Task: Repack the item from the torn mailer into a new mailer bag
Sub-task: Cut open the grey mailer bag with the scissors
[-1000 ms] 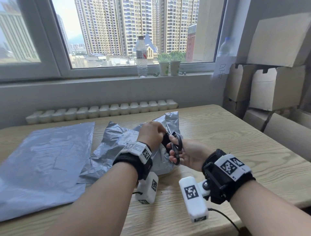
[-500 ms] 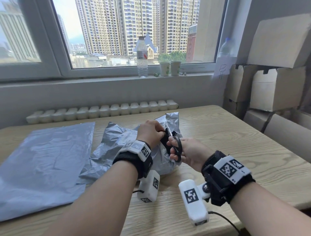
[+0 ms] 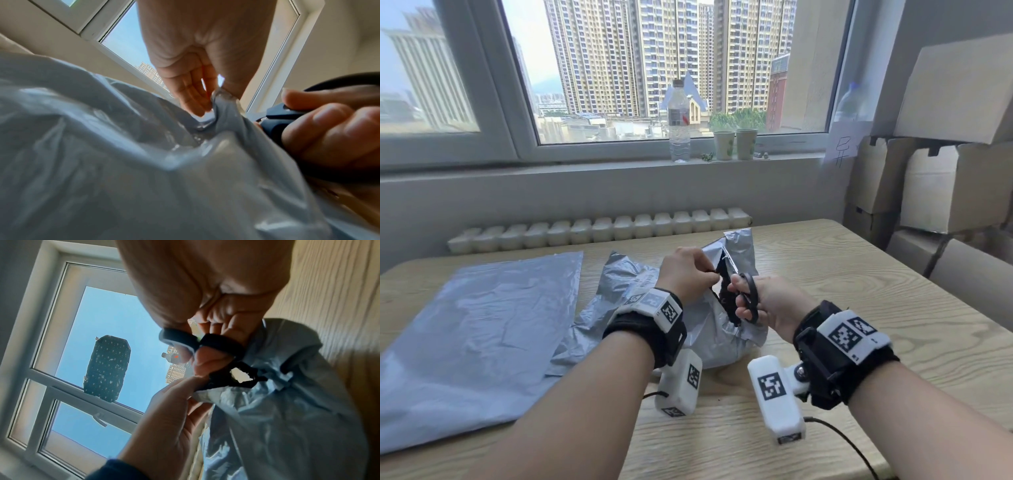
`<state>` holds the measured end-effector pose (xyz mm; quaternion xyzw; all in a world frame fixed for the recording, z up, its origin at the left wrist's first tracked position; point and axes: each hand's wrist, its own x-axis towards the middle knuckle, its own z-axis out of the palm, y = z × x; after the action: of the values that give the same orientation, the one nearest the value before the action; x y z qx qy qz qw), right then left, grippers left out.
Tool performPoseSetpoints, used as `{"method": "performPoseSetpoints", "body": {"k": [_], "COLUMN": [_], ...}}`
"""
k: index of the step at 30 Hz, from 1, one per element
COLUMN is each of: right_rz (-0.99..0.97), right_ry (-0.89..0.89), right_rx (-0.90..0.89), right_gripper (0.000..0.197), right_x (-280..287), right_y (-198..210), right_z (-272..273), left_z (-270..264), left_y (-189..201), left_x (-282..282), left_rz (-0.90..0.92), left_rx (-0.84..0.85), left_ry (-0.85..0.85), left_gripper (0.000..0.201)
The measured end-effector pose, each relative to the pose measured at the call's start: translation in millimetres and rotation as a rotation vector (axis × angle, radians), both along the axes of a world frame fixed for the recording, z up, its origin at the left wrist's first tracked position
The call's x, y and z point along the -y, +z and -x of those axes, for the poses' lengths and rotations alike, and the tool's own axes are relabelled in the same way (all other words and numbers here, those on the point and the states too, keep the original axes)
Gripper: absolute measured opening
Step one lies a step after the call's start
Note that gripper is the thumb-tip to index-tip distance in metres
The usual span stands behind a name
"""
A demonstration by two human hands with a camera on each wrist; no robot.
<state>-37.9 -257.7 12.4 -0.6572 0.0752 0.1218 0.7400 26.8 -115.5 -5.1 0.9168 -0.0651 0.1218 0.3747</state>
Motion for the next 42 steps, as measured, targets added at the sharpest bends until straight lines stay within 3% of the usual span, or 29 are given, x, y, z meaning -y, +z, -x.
{"method": "performPoseSetpoints", "body": {"k": [5,11,20,27,34,38,42], "right_rz": [0.008,0.053,0.066,0.084,0.154,0.443,1.091], "right_ry": [0.057,0.074,0.007,0.101,-0.223,-0.287,-0.294], "right_rx": [0.001,-0.027,0.011,0.003,0.037,0.101,0.151], "right_gripper": [0.018,0.026,0.020,0.030,0.027,0.022,0.024], "right_x": [5,3,6,29,52,63,80], "right_y": [-3,2,-7,-2,5,-7,-24], "right_z": [5,3,-9,-5,-13,-24,-31], "left_z": [-2,-2,-6,-11,-3,1,2], "left_y": [6,6,7,-2,-4,-5,-8], "left_x": [6,15,7,5,13,15,12], "left_rz": [-0.003,0.081,0.073,0.137,0.059,0.076,0.097], "left_rx": [0.071,0.082,0.076,-0.002,-0.068,-0.123,-0.139], "left_ry": [0.109,0.101,0.142,0.184,0.060,-0.006,-0.052], "left_gripper": [0.027,0.021,0.019,0.039,0.037,0.041,0.037]}}
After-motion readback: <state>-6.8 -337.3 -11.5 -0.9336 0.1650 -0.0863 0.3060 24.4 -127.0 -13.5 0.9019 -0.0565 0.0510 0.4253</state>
